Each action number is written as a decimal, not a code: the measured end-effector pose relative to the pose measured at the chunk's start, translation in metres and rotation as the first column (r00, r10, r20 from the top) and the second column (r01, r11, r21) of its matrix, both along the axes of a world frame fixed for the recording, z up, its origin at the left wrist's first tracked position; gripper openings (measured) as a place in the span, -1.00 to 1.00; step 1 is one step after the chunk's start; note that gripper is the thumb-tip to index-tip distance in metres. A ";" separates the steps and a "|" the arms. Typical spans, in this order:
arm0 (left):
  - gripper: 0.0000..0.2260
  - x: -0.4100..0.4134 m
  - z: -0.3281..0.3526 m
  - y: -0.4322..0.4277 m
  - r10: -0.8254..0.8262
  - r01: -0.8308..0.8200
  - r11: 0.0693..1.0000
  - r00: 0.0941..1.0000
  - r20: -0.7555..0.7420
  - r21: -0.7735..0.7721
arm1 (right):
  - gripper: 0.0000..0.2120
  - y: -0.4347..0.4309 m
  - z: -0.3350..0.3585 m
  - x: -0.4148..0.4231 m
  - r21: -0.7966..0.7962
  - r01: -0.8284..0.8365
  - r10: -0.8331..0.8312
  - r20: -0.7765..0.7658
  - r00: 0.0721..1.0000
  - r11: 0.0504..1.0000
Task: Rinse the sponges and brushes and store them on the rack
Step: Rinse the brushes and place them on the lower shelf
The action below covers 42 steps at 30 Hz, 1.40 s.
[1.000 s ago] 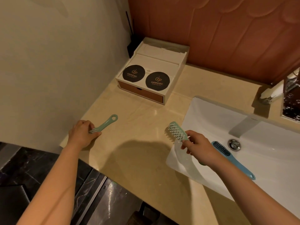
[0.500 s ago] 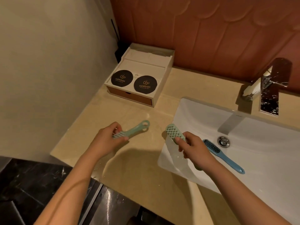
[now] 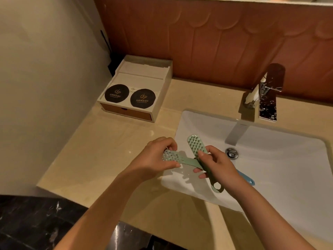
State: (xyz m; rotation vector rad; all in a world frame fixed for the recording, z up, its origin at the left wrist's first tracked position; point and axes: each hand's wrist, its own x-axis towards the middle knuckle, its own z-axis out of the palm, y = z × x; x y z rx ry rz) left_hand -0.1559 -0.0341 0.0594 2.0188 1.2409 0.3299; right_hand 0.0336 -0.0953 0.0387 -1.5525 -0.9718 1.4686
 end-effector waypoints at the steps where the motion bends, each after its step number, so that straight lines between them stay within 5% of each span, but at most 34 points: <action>1: -0.68 0.004 0.000 -0.001 0.015 -0.015 1.000 0.999 0.029 0.004 | -0.84 -0.001 0.001 0.003 0.012 0.030 -0.030 0.012 0.999 0.999; 4: -0.65 0.015 0.002 -0.007 0.183 -0.162 0.981 0.953 0.243 -0.104 | -0.86 -0.004 0.001 0.010 0.052 0.136 -0.137 0.022 0.990 0.989; 7: -0.77 0.034 0.007 -0.013 0.516 -0.262 0.825 0.710 0.479 -0.501 | -0.85 -0.006 -0.004 0.018 0.015 0.297 -0.295 -0.082 0.952 0.955; 10: -0.77 0.056 -0.001 -0.020 0.699 -0.139 0.616 0.551 0.456 -0.776 | -0.86 -0.009 -0.008 0.021 -0.025 0.387 -0.386 -0.152 0.910 0.922; 16: -0.89 0.105 -0.021 -0.035 0.737 -0.116 0.565 0.516 0.437 -0.817 | -0.87 -0.026 -0.014 0.029 0.013 0.371 -0.369 -0.071 0.927 0.929; 20: -0.85 0.126 -0.022 -0.038 0.642 -0.179 0.668 0.629 0.438 -0.722 | -0.87 -0.042 -0.020 0.057 0.097 0.388 -0.396 0.098 0.913 0.917; 24: -0.80 0.143 -0.015 -0.044 0.403 -0.205 0.860 0.834 0.377 -0.468 | -0.89 -0.060 -0.025 0.099 0.261 0.449 -0.518 0.380 0.766 0.855; 27: -0.75 0.161 -0.013 -0.050 0.197 -0.110 0.951 0.936 0.293 -0.289 | -0.86 -0.075 -0.023 0.130 0.310 0.468 -0.561 0.431 0.707 0.828; 32: -0.81 0.197 -0.011 -0.064 -0.010 0.025 0.997 0.980 0.200 -0.074 | -0.71 -0.097 -0.026 0.174 0.265 0.481 -0.549 0.412 0.728 0.836; 38: -0.74 0.252 -0.012 -0.087 0.006 0.067 0.969 0.956 0.293 -0.239 | -0.76 -0.133 -0.011 0.222 0.338 0.530 -0.621 0.281 0.731 0.777; 42: -0.70 0.291 -0.012 -0.098 0.176 0.029 0.896 0.893 0.414 -0.443 | -0.83 -0.154 -0.012 0.261 0.302 0.678 -0.730 0.100 0.676 0.670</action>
